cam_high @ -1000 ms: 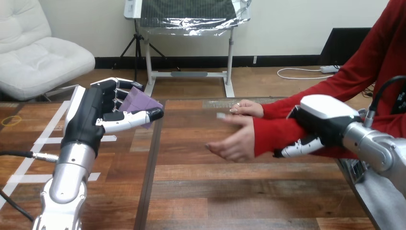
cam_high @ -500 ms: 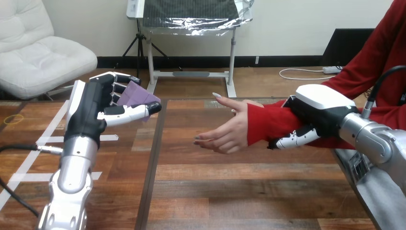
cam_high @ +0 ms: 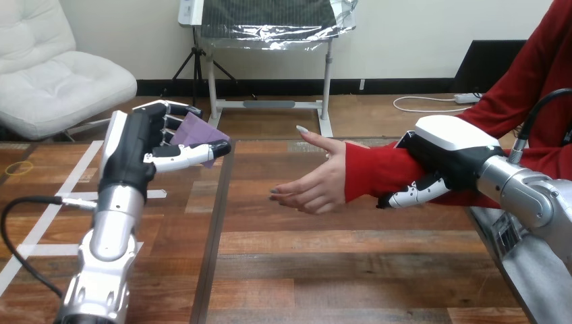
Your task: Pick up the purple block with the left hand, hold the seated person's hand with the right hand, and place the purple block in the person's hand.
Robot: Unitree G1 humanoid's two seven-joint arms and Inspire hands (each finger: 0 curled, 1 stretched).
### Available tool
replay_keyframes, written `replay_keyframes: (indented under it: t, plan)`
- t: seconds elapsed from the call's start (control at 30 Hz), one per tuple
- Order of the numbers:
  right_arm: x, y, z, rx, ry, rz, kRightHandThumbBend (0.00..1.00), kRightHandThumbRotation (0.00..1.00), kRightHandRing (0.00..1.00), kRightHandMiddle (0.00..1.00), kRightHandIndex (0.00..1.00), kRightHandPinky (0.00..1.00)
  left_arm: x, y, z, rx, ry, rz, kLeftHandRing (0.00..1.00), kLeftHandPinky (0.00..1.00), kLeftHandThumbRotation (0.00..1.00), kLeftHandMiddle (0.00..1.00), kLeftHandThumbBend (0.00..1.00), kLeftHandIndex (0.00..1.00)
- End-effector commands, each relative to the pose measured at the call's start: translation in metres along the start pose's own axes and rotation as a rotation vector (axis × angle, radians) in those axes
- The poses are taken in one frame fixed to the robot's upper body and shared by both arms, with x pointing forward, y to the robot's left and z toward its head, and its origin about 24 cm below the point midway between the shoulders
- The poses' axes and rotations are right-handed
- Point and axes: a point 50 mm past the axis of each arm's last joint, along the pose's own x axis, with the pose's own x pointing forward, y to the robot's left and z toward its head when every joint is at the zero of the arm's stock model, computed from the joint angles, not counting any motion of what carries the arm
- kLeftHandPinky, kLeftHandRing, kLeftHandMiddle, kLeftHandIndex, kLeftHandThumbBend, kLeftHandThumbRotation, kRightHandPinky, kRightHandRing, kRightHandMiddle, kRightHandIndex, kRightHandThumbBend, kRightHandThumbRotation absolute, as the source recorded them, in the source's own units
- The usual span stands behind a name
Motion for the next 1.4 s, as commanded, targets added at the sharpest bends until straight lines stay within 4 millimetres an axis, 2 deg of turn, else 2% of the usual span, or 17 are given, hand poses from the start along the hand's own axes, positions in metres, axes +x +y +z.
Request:
replay_keyframes:
  t: [0.0, 0.5, 1.0, 1.37]
  plan:
    - [-0.003, -0.033, 0.006, -0.016, -0.043, -0.113, 0.72, 0.44, 0.31, 0.35, 0.34, 0.26, 0.028, -0.007, 0.039, -0.016, -0.123, -0.011, 0.4, 0.39, 0.0, 0.42, 0.73, 0.42]
    - [-0.002, -0.032, 0.01, -0.018, -0.06, -0.109, 0.72, 0.48, 0.31, 0.35, 0.34, 0.26, 0.041, -0.021, 0.039, -0.021, -0.1, -0.043, 0.39, 0.38, 0.0, 0.42, 0.73, 0.41]
    - [-0.001, -0.032, 0.014, -0.008, -0.073, -0.109, 0.73, 0.48, 0.32, 0.36, 0.35, 0.28, 0.049, -0.04, 0.042, -0.073, -0.046, -0.088, 0.39, 0.37, 0.0, 0.41, 0.81, 0.41]
    - [0.001, -0.032, 0.02, 0.004, -0.087, -0.112, 0.74, 0.5, 0.32, 0.36, 0.35, 0.28, 0.051, -0.055, 0.046, -0.093, -0.029, -0.123, 0.4, 0.39, 0.0, 0.42, 0.78, 0.41]
